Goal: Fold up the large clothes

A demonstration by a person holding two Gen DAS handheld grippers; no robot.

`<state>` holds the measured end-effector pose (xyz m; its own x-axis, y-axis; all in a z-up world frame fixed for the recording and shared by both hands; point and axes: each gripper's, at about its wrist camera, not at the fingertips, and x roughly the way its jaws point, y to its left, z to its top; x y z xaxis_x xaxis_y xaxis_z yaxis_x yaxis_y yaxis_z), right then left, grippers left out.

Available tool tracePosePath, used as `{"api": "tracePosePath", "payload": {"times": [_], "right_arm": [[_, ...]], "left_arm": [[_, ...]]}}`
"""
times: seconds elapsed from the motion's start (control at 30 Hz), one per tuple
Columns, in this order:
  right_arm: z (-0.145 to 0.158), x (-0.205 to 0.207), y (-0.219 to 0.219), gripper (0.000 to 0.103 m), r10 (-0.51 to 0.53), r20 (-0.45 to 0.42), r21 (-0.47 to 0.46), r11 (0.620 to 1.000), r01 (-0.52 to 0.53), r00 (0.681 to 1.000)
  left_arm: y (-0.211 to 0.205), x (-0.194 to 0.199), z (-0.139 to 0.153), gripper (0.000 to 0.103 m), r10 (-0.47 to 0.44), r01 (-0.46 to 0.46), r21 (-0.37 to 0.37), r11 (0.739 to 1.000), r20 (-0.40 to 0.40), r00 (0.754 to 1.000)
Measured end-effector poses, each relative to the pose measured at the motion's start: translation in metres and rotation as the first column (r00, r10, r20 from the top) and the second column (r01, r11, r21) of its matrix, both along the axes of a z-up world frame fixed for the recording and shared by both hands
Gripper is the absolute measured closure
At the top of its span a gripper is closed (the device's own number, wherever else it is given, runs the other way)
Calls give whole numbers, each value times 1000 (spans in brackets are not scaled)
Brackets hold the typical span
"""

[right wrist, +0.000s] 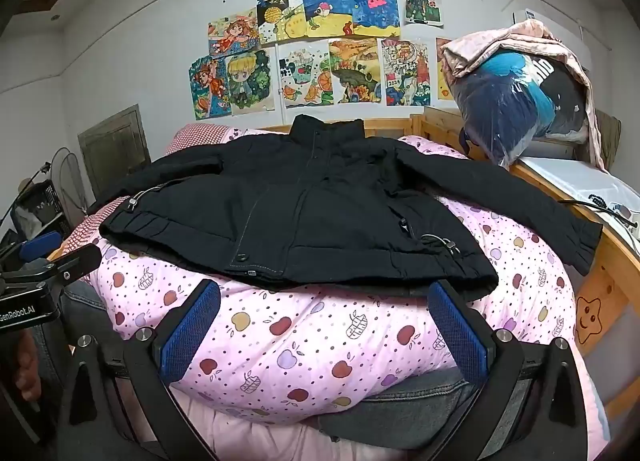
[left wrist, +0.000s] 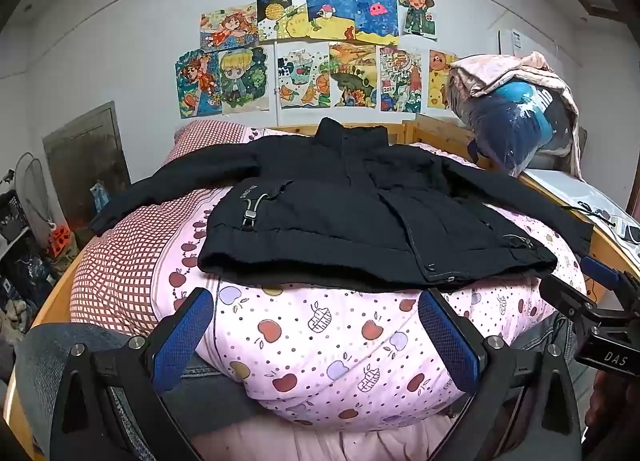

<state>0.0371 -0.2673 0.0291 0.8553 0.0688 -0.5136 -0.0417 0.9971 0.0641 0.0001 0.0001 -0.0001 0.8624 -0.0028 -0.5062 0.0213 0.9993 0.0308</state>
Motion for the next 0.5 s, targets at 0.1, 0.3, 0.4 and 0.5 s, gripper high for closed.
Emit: {"api": "tracePosePath", "payload": {"times": [0.1, 0.3, 0.4, 0.5], "right_arm": [[0, 1, -1, 1, -1, -4, 4, 1000, 1, 1000], [-1, 2, -2, 1, -2, -6, 5, 1000, 2, 1000], [-1, 2, -3, 1, -2, -6, 5, 1000, 2, 1000], [-2, 2, -4, 1, -2, -7, 6, 1000, 2, 1000]], "left_arm": [[0, 0, 0, 0, -1, 1, -1, 1000, -1, 1000], [0, 0, 0, 0, -1, 1, -2, 1000, -1, 1000], [0, 0, 0, 0, 0, 0, -3, 1000, -2, 1000], [0, 0, 0, 0, 0, 0, -3, 1000, -2, 1000]]}}
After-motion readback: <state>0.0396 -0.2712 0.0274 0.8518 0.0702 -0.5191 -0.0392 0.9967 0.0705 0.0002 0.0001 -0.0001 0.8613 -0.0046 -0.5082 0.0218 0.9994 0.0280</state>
